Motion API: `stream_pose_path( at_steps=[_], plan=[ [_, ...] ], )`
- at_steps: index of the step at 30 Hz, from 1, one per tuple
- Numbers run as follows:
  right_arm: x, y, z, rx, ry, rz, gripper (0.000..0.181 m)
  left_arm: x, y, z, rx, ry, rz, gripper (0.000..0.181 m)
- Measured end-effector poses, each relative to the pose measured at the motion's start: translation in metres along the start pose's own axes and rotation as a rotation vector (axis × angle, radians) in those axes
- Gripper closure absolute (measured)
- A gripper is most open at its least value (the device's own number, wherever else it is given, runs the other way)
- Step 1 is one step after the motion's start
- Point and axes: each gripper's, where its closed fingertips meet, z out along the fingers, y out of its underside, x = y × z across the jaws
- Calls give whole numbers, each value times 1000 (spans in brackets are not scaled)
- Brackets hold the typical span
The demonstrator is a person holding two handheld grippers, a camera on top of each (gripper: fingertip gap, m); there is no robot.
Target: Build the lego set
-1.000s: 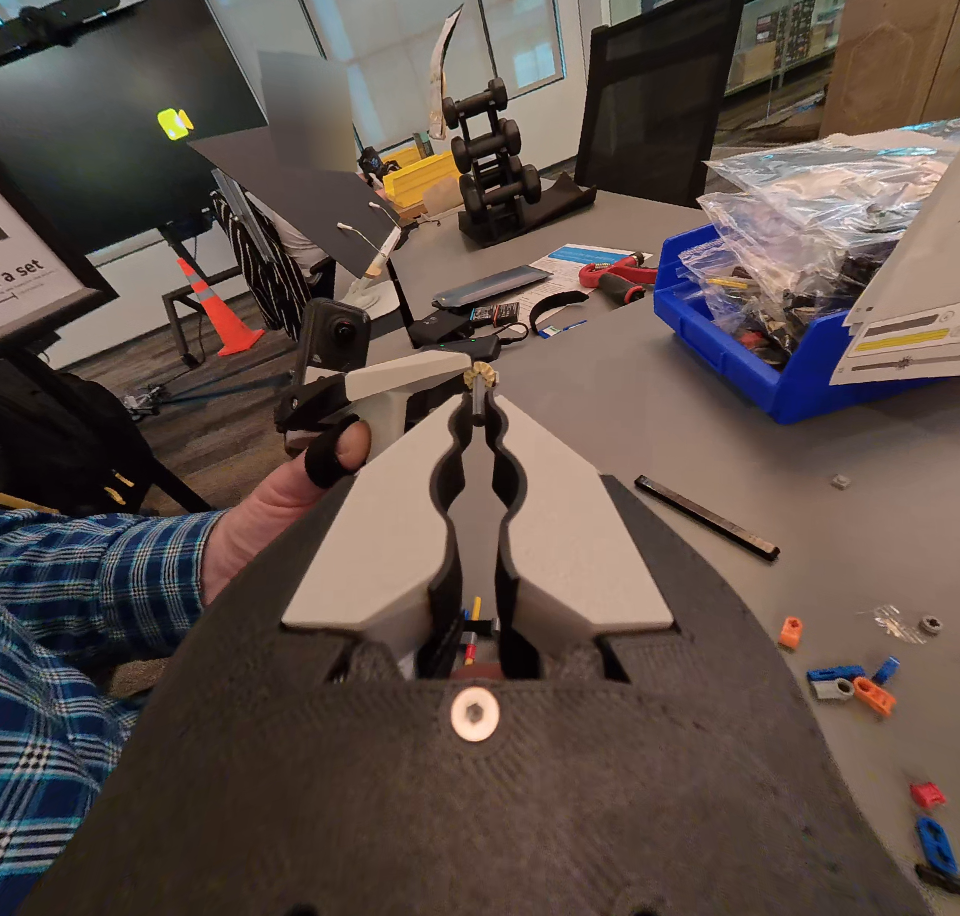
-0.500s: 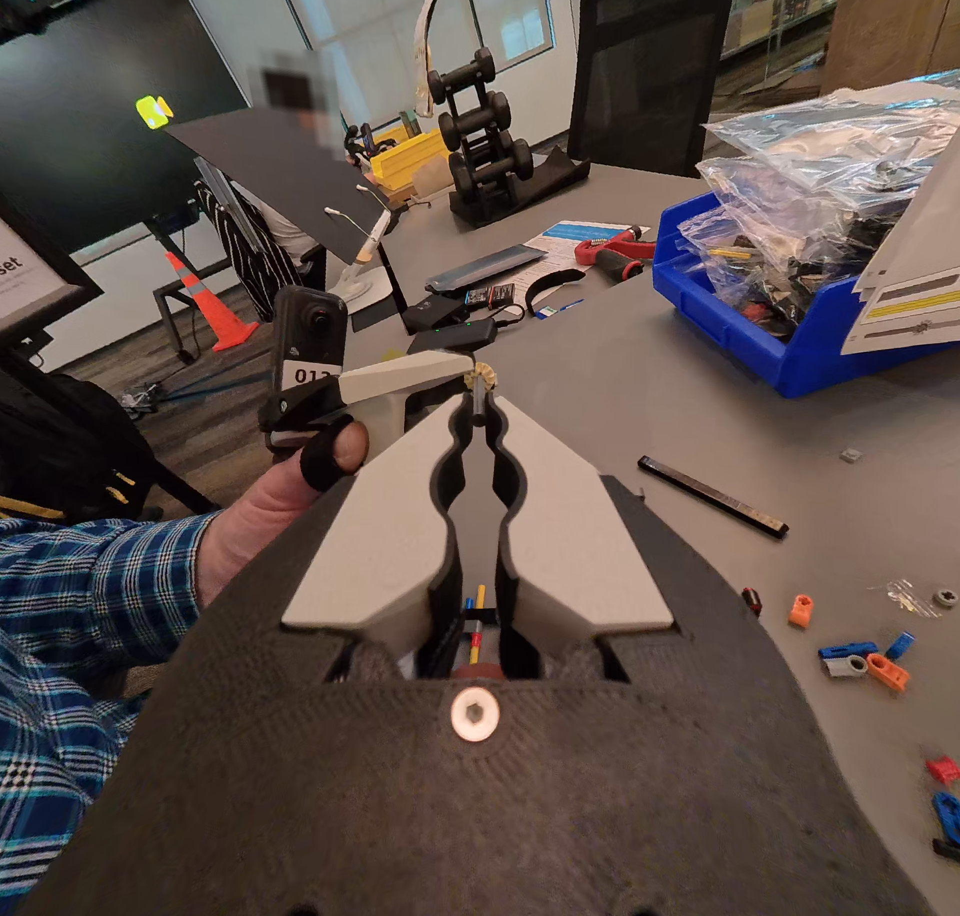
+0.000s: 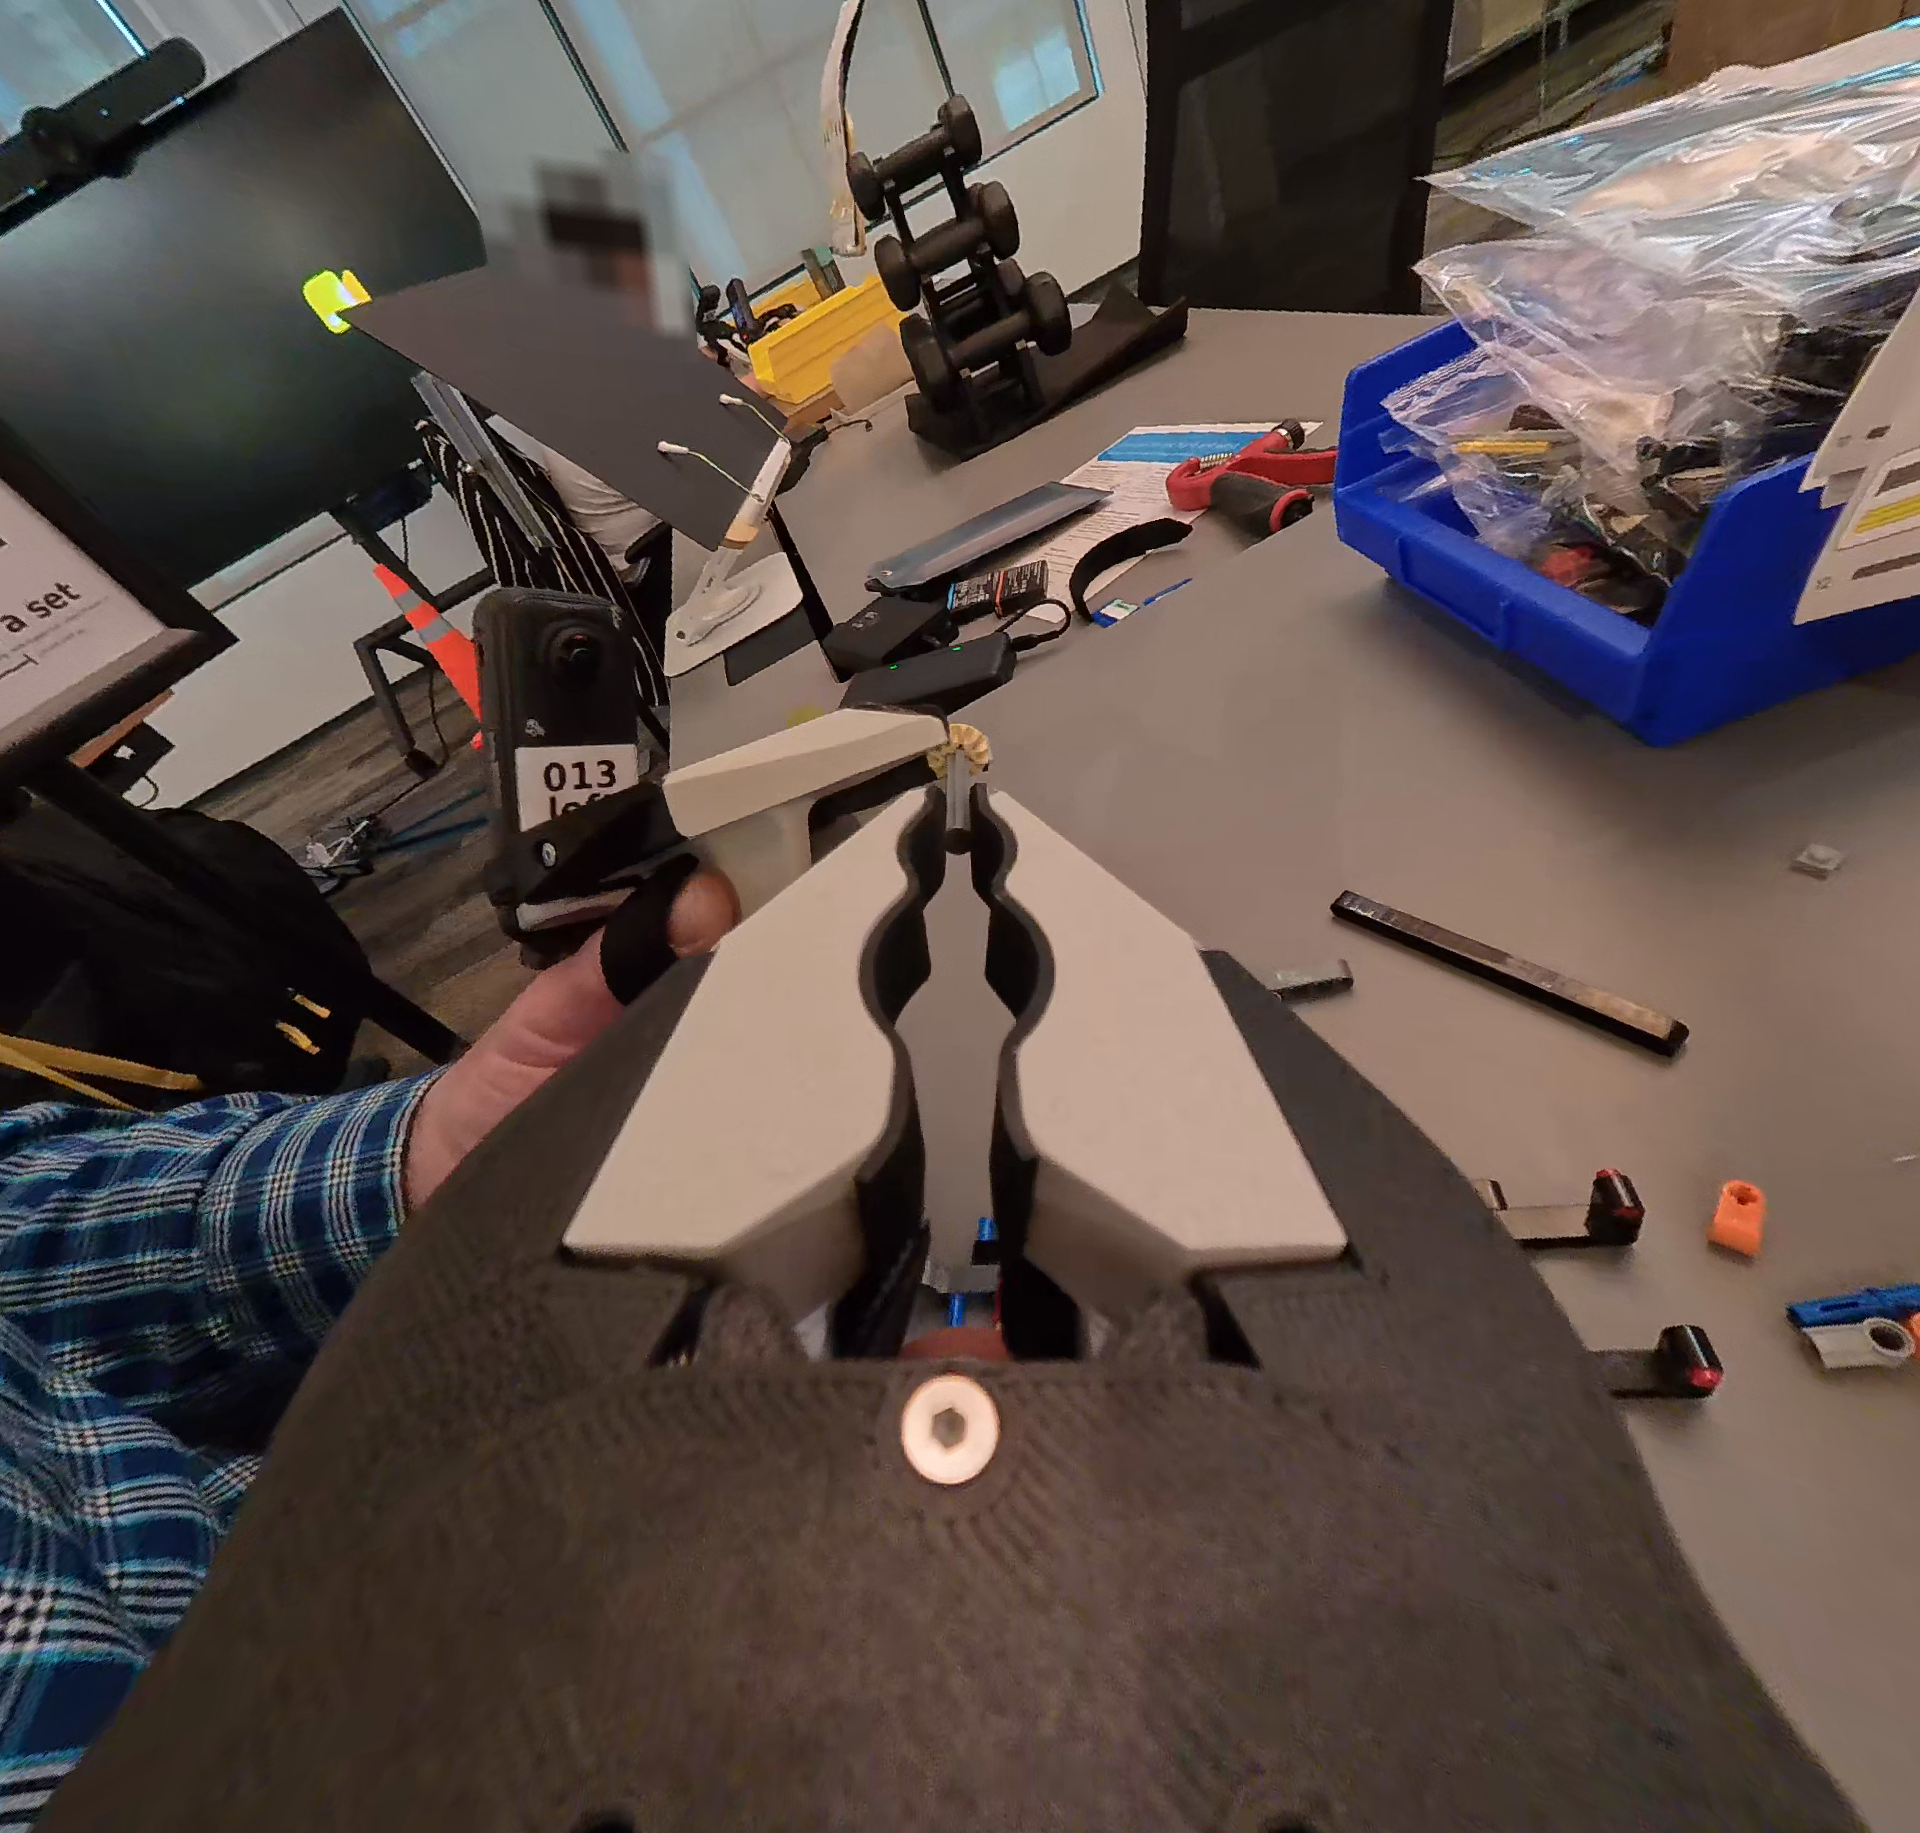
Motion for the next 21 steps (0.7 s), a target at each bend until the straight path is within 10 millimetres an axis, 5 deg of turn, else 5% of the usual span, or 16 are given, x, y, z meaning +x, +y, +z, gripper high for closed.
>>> stream_pose_path(
  at_steps=[21],
  plan=[
    [-1, -1, -4, 18, -1, 32, 179, 6, 5, 4, -101, -77, 239, 173]
  ],
)
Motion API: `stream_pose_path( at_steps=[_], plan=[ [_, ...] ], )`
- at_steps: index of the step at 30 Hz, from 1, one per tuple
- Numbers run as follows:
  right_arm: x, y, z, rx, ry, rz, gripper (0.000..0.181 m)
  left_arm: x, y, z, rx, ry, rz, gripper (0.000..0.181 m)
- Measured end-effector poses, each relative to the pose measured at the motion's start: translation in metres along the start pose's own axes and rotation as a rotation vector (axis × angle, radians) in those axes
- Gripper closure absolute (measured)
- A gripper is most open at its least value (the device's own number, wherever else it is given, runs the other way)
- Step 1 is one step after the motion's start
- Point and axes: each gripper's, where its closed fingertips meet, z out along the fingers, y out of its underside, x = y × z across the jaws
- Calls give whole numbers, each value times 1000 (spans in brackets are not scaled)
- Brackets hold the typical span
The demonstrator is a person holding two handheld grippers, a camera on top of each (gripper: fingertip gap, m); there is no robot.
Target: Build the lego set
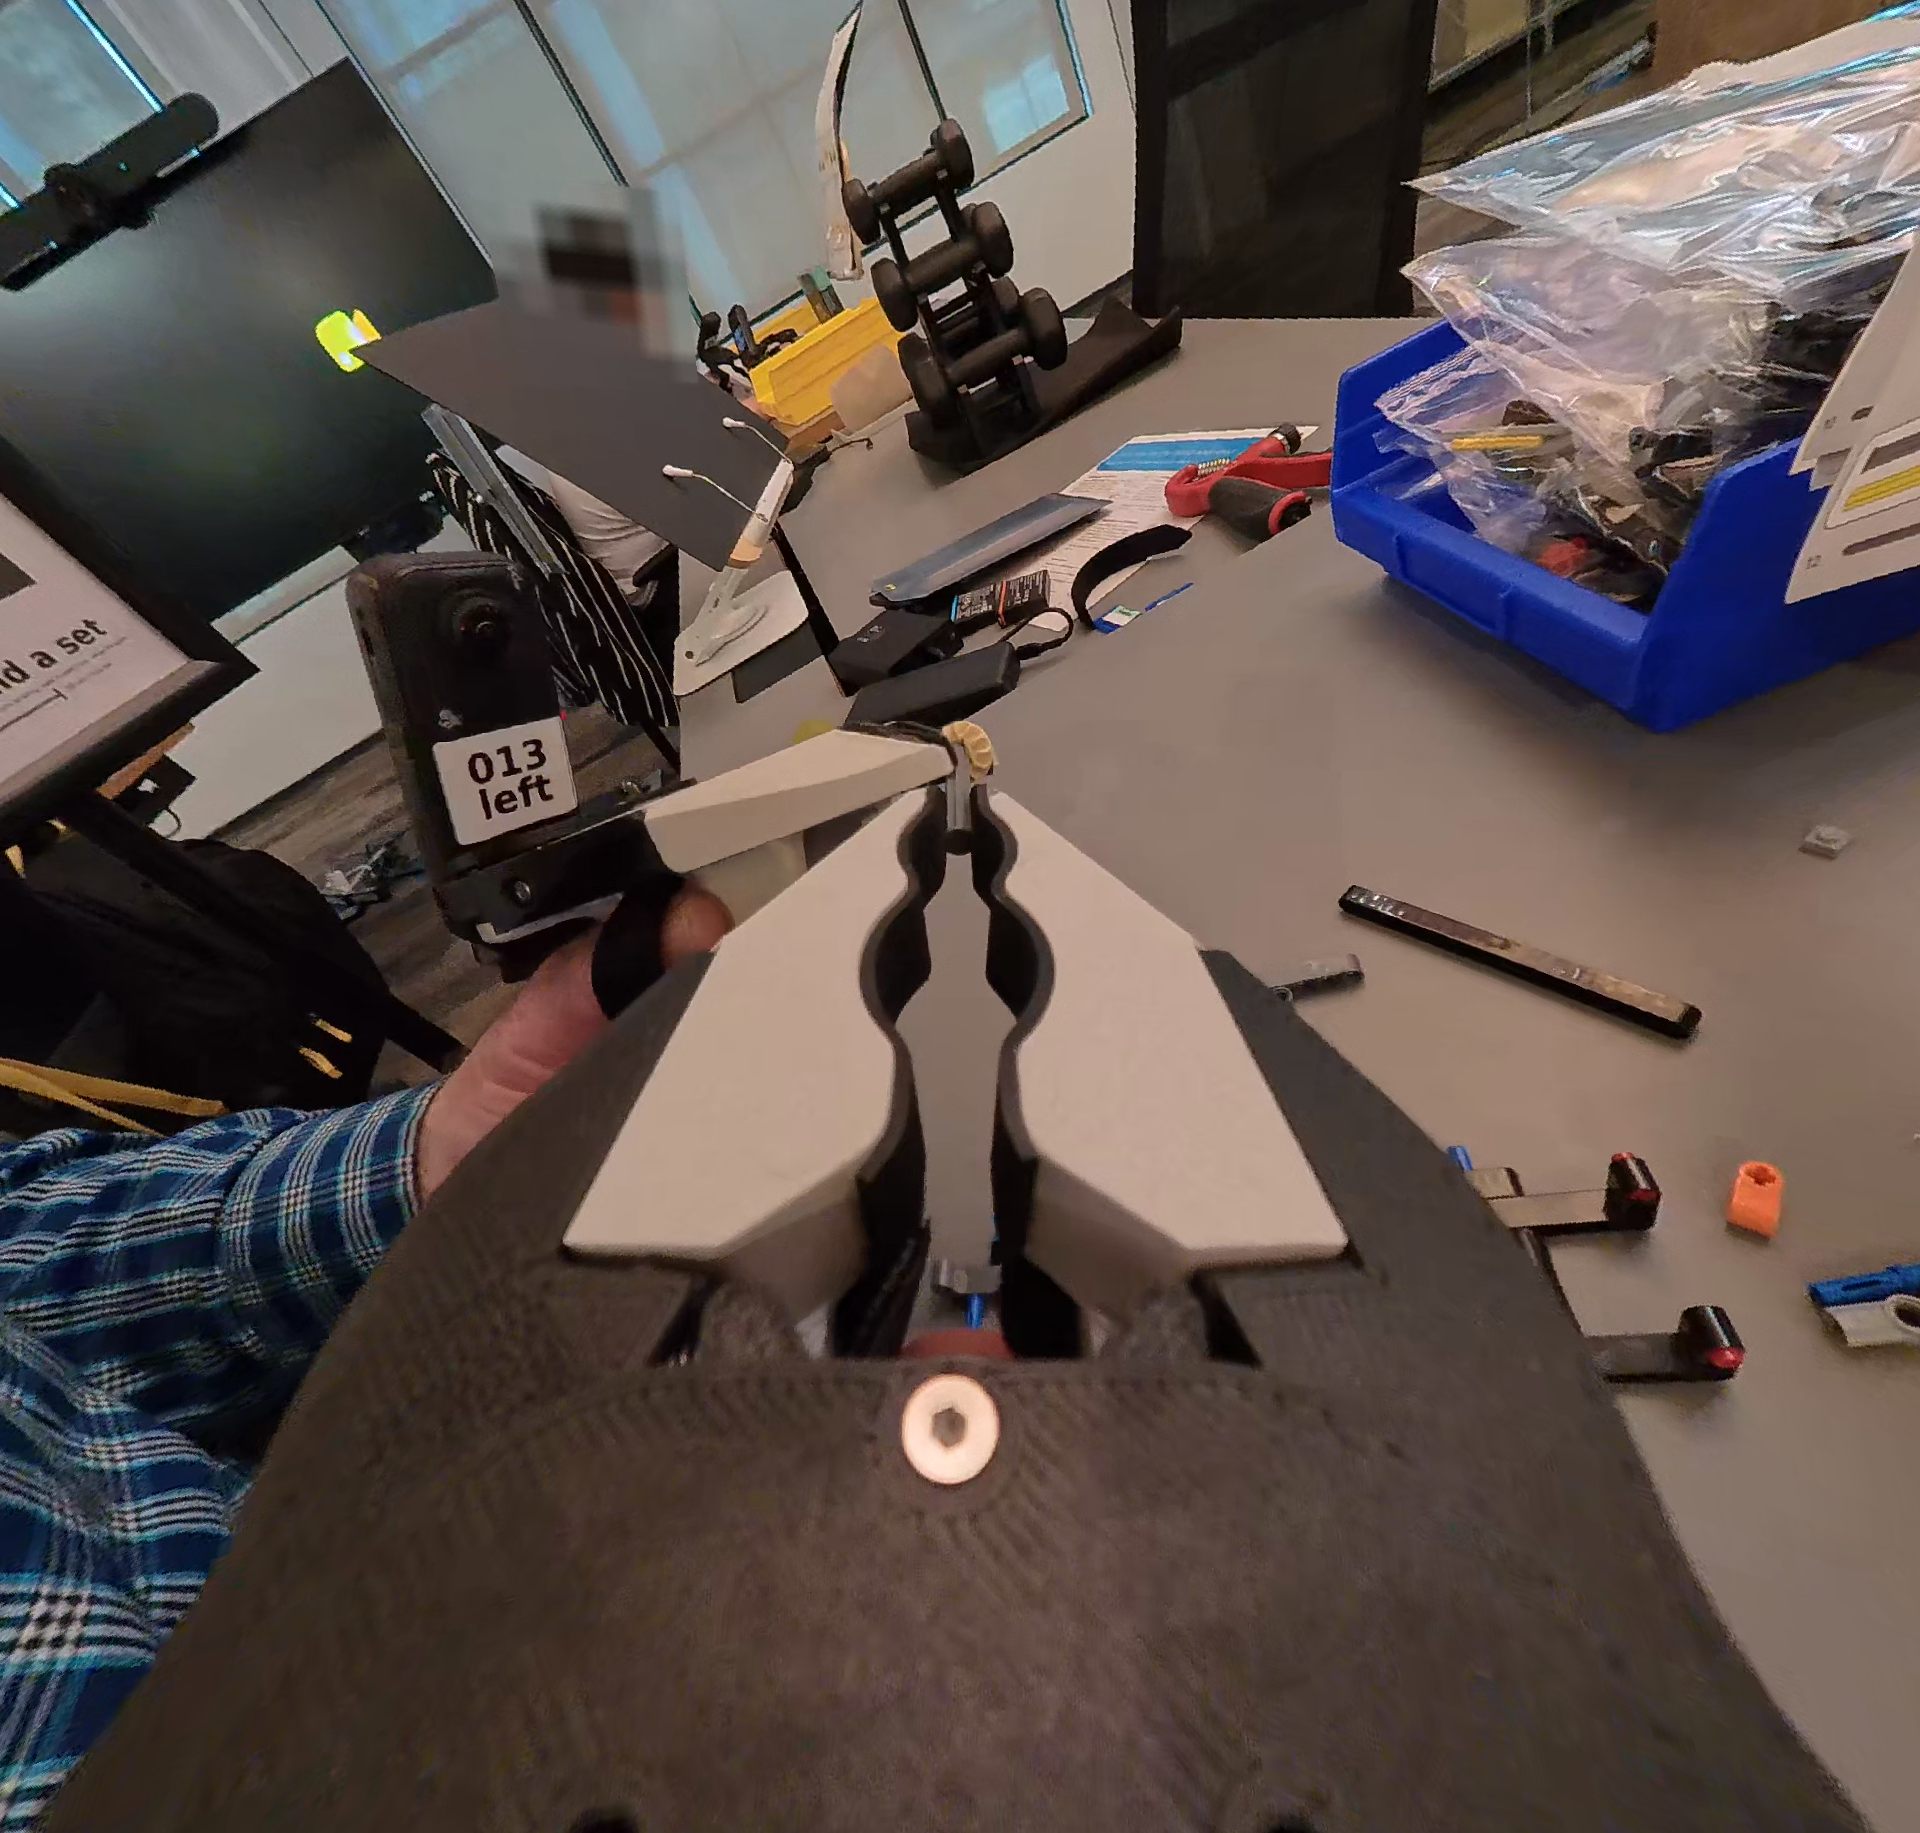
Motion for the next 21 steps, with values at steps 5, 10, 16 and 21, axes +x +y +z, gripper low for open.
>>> stream_pose_path(
  at_steps=[5, 10, 16, 21],
  plan=[
    [-1, 0, -3, 15, -15, 37, 179, 4, 0, 0, -14, -6, 56, 171],
    [-2, -1, -5, 14, -25, 45, 179, 6, 0, 0, -18, -15, 100, 171],
    [-5, -1, -6, 12, -66, 84, 179, 9, -1, -1, -39, -10, 172, 171],
    [-4, -3, -9, 24, -89, 108, 179, 12, -1, 1, -59, -10, 227, 171]
  ],
)
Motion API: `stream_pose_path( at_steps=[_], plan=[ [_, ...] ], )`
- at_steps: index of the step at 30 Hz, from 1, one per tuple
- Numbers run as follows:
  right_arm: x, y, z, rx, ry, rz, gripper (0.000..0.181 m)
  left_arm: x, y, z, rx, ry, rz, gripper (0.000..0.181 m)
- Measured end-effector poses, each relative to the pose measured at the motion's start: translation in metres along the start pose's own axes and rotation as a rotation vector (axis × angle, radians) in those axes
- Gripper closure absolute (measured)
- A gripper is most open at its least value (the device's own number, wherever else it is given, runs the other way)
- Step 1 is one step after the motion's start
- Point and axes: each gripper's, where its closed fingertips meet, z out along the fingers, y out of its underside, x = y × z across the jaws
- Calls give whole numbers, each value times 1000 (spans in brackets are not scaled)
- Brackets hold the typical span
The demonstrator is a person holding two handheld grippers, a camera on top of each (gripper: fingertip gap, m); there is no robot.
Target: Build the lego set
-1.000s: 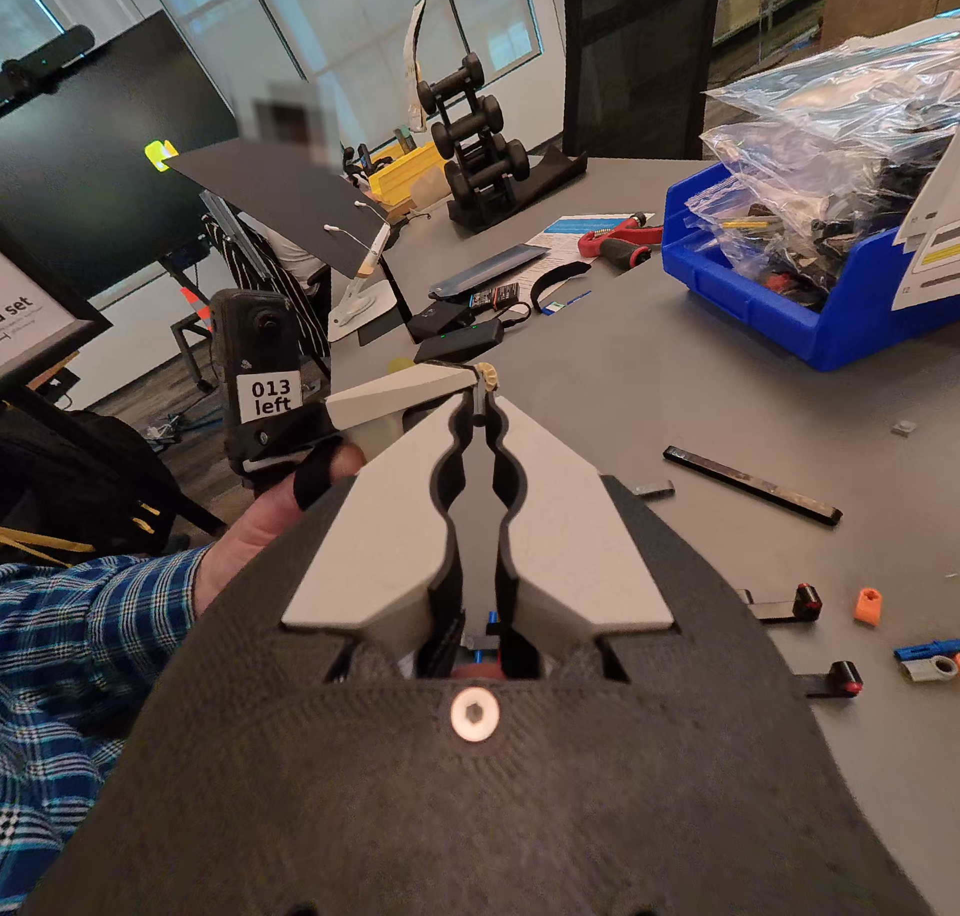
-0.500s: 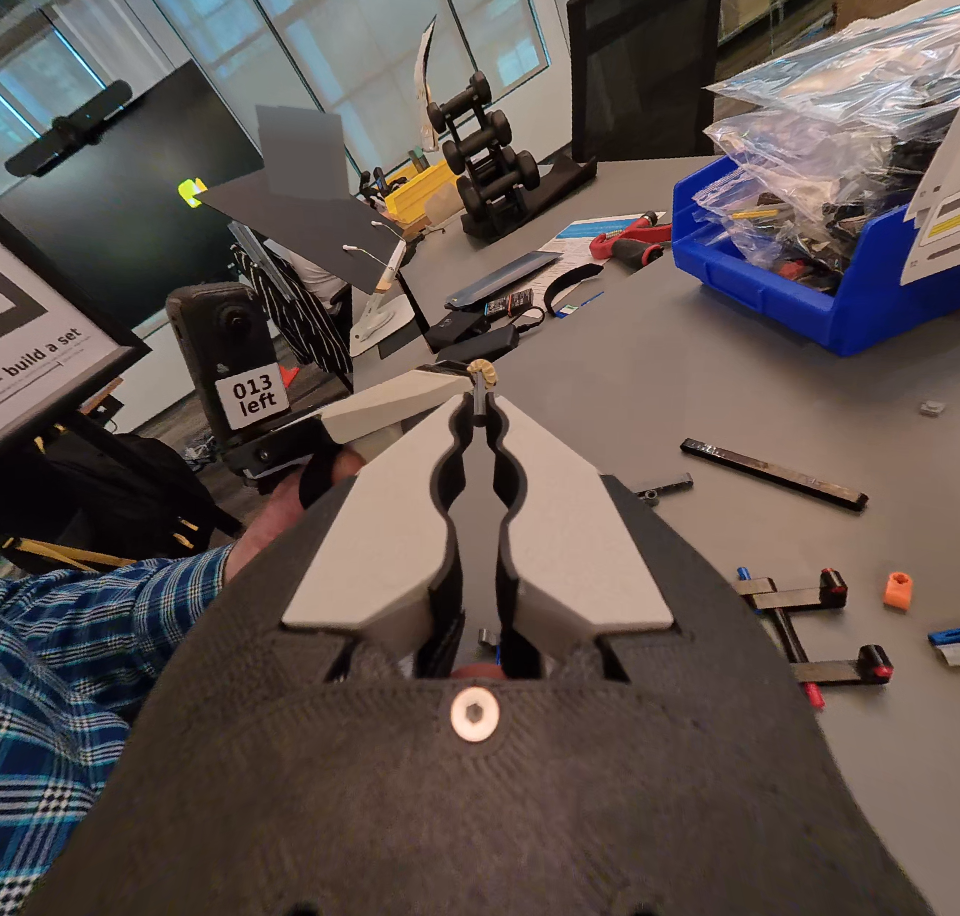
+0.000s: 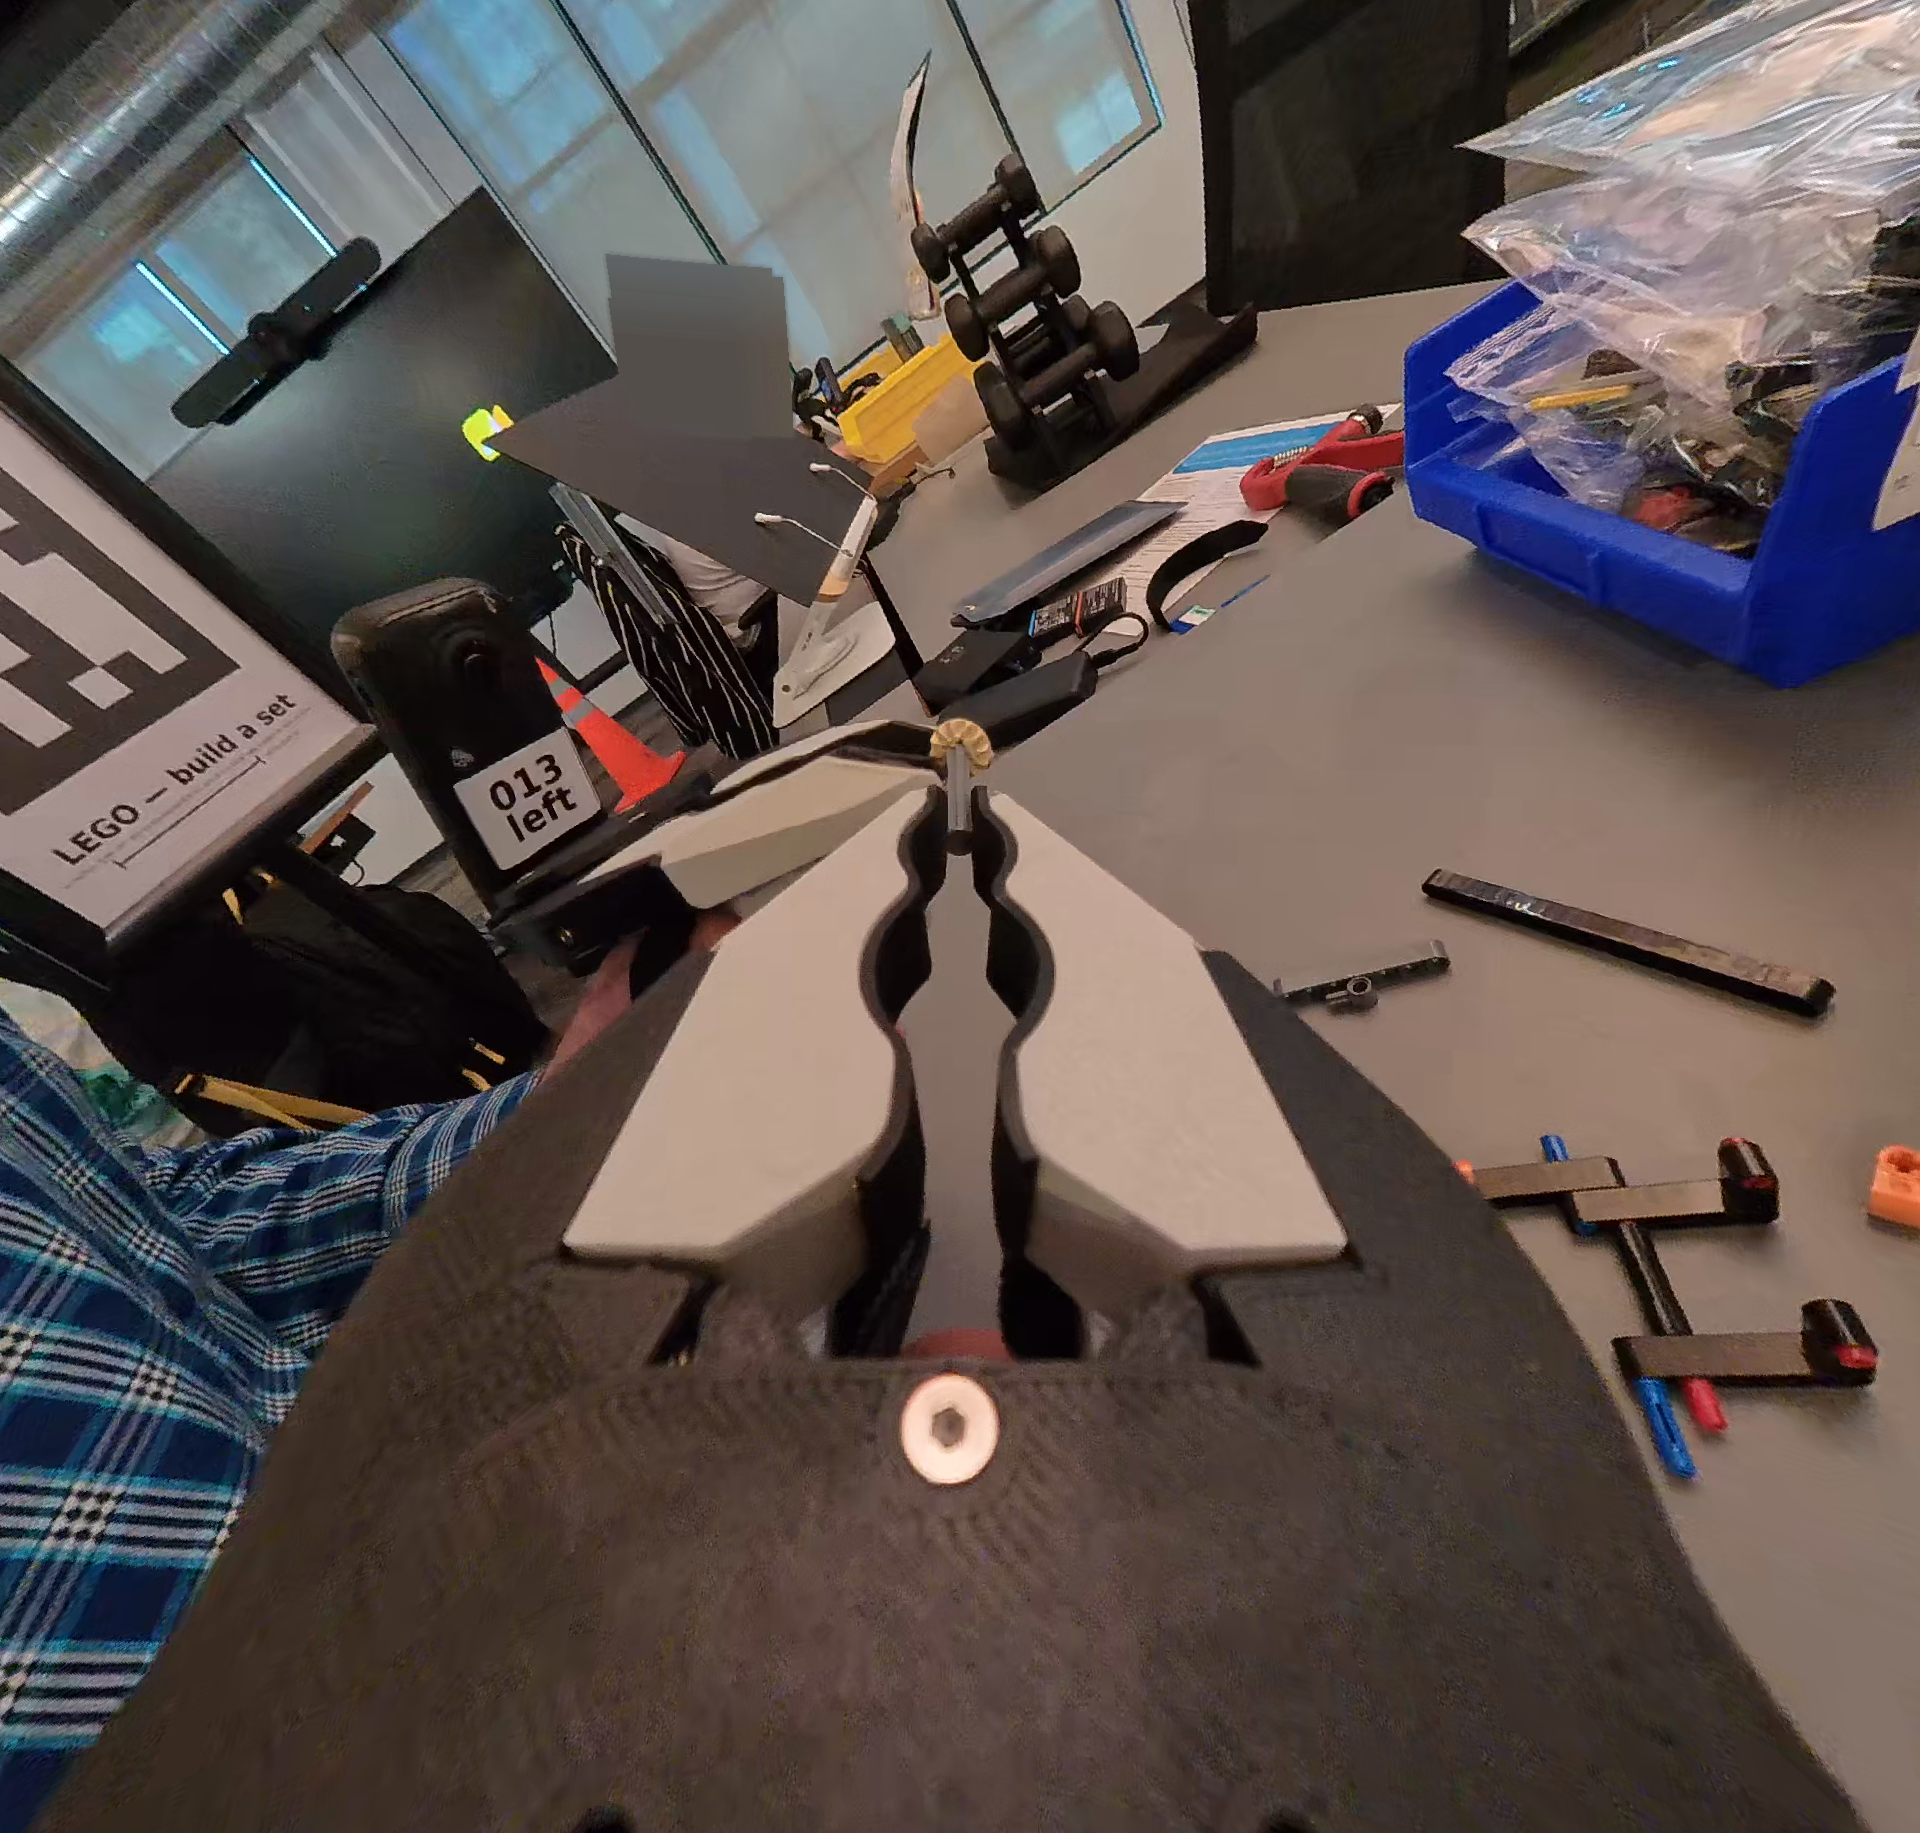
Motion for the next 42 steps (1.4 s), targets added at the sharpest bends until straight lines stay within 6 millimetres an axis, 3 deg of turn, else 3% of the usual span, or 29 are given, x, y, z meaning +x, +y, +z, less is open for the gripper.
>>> stream_pose_path(
  at_steps=[8, 27, 42],
  plan=[
    [-2, -1, -3, -5, -14, 22, 179, 4, 0, 1, -35, -6, 103, 171],
    [0, 5, -7, -48, -36, 112, 179, 5, 11, -1, -248, -159, 630, 173],
    [-5, 11, -3, -61, -115, 190, 179, 4, 12, -8, -312, -183, 767, 177]
  ],
)
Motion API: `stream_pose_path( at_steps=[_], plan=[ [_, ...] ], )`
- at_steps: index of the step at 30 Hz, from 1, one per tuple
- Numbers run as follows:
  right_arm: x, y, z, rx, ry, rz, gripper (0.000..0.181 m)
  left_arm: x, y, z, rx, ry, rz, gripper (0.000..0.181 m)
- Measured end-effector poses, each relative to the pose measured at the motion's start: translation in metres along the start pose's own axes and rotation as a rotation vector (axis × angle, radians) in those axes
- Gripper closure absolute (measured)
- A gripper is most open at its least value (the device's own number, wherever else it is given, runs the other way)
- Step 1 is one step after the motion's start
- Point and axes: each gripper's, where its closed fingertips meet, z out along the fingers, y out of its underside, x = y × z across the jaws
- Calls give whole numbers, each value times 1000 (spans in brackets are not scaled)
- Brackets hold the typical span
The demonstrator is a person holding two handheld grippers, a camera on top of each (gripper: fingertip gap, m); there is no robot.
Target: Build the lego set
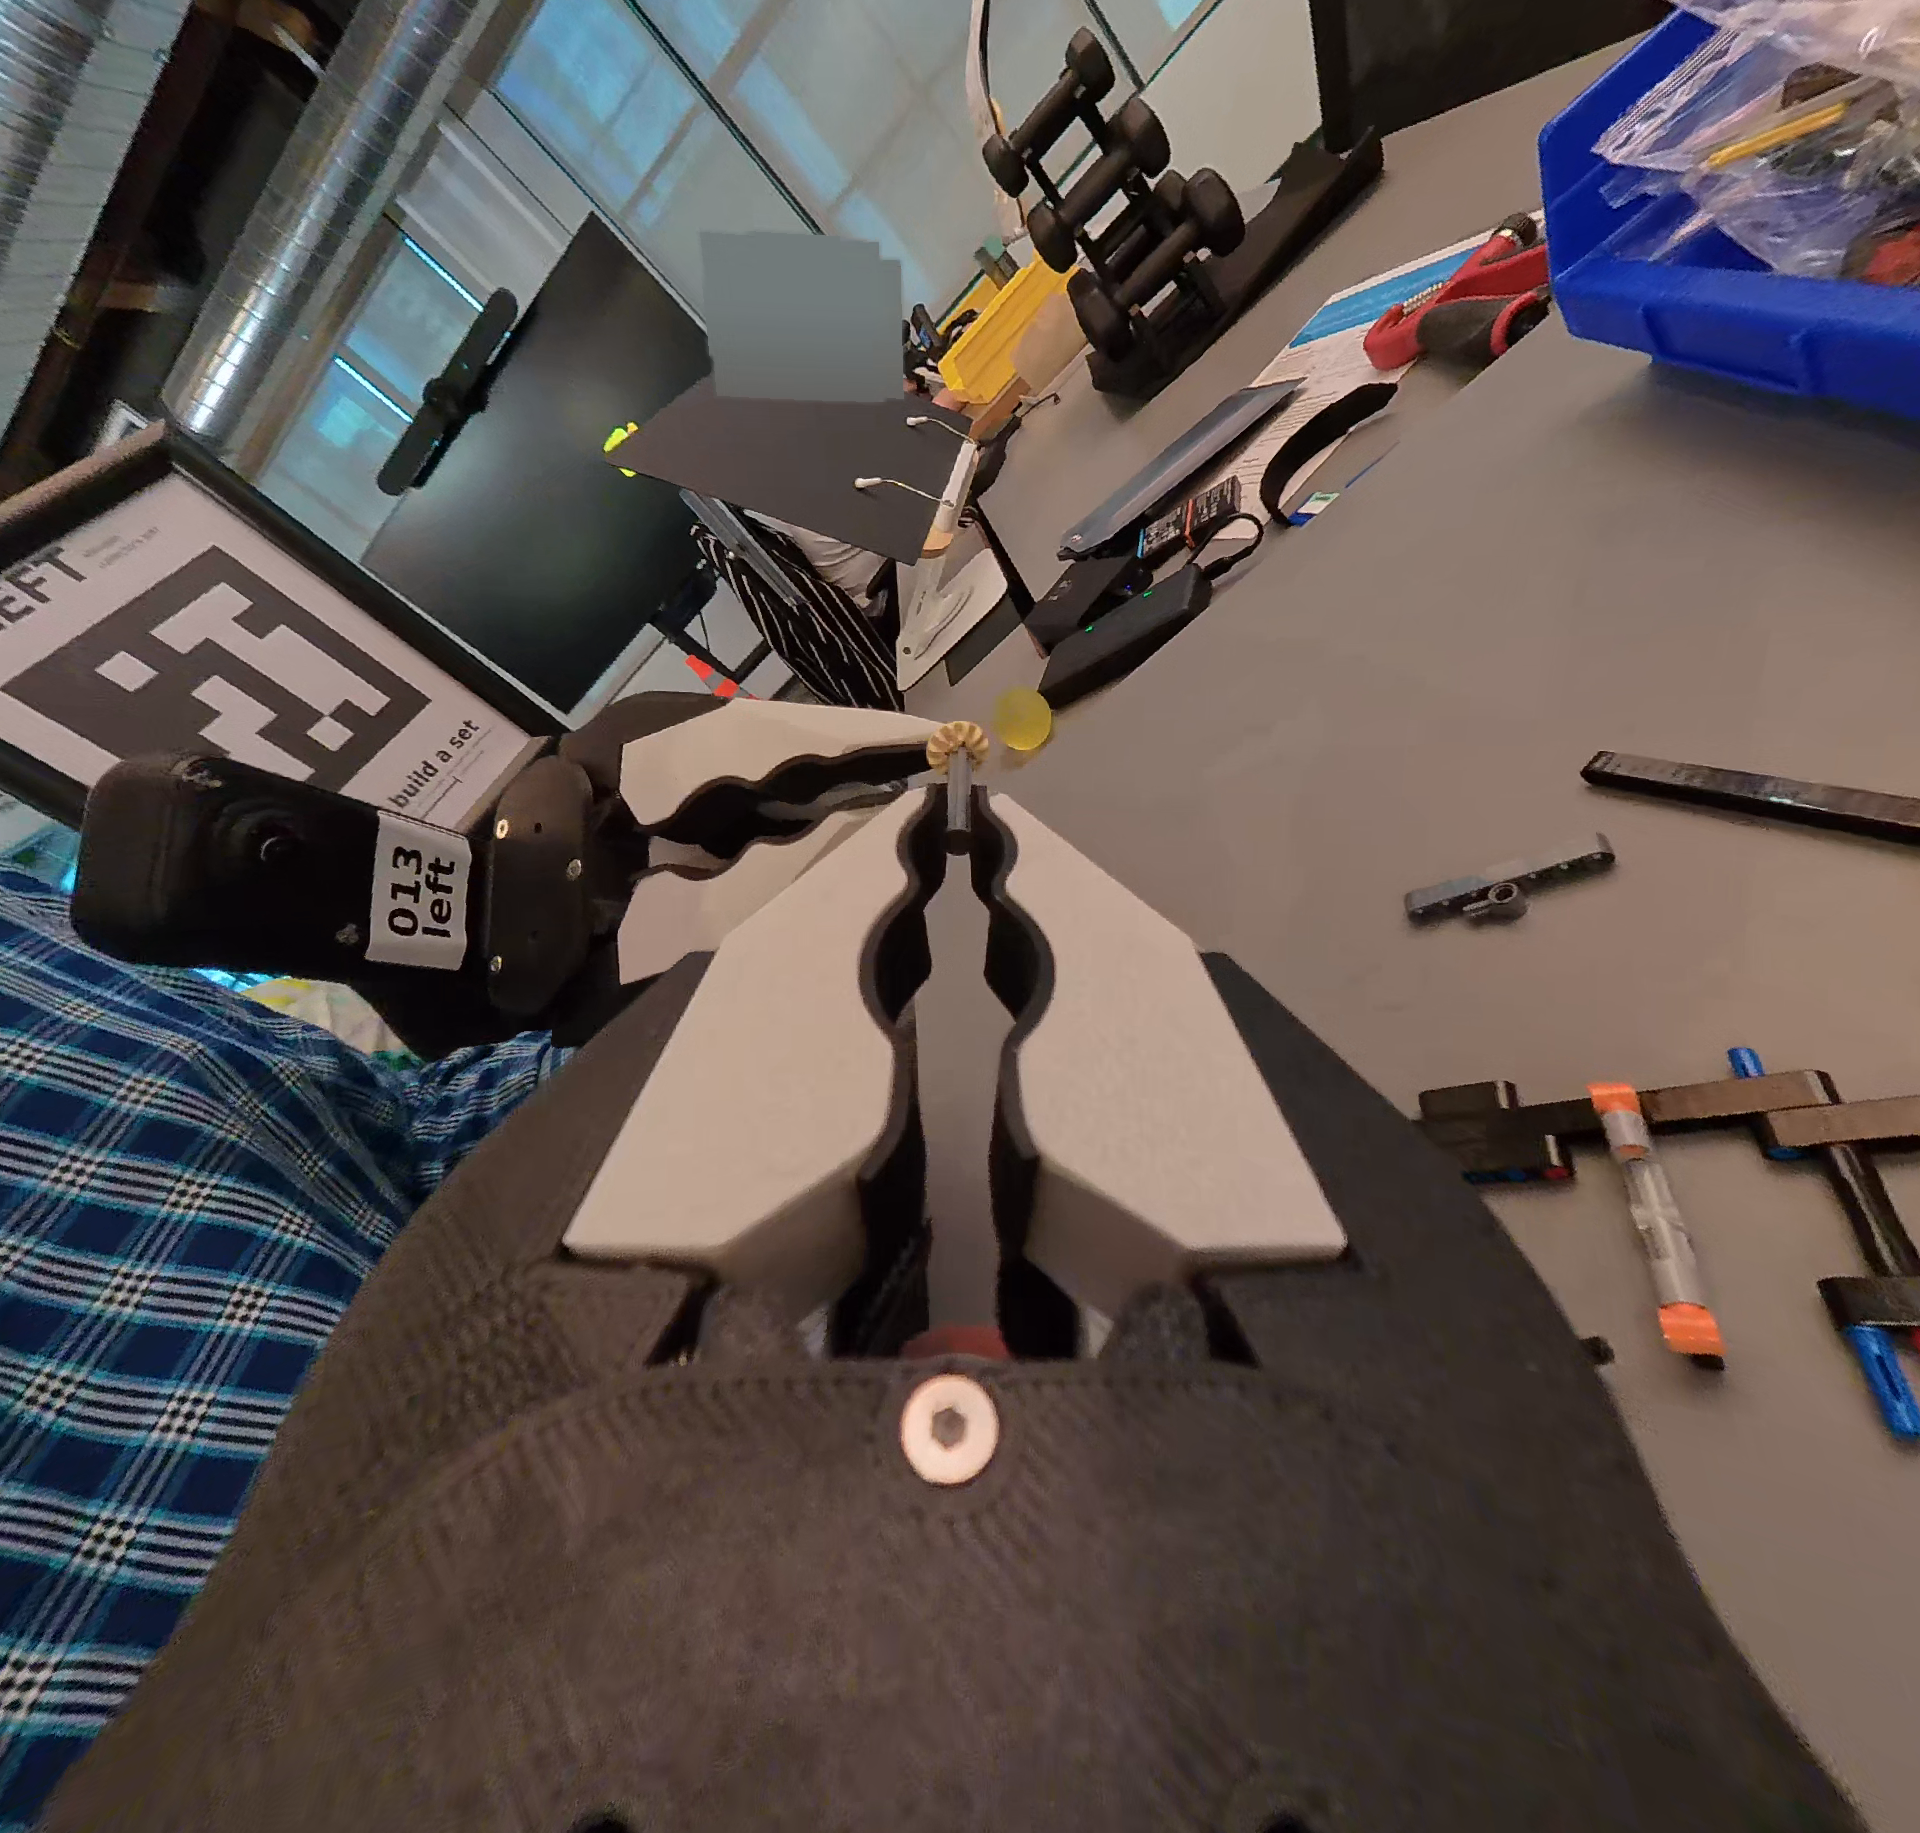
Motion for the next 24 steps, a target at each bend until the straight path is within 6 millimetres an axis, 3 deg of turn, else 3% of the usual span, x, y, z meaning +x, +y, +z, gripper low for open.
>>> stream_pose_path(
  at_steps=[10, 24],
  plan=[
    [-4, 0, -2, -25, -110, 43, 179, 1, -4, -4, 20, 53, 24, 179],
    [-5, -6, 2, 90, -100, 89, 180, -5, -8, -2, 25, -2, -46, 176]
  ],
)
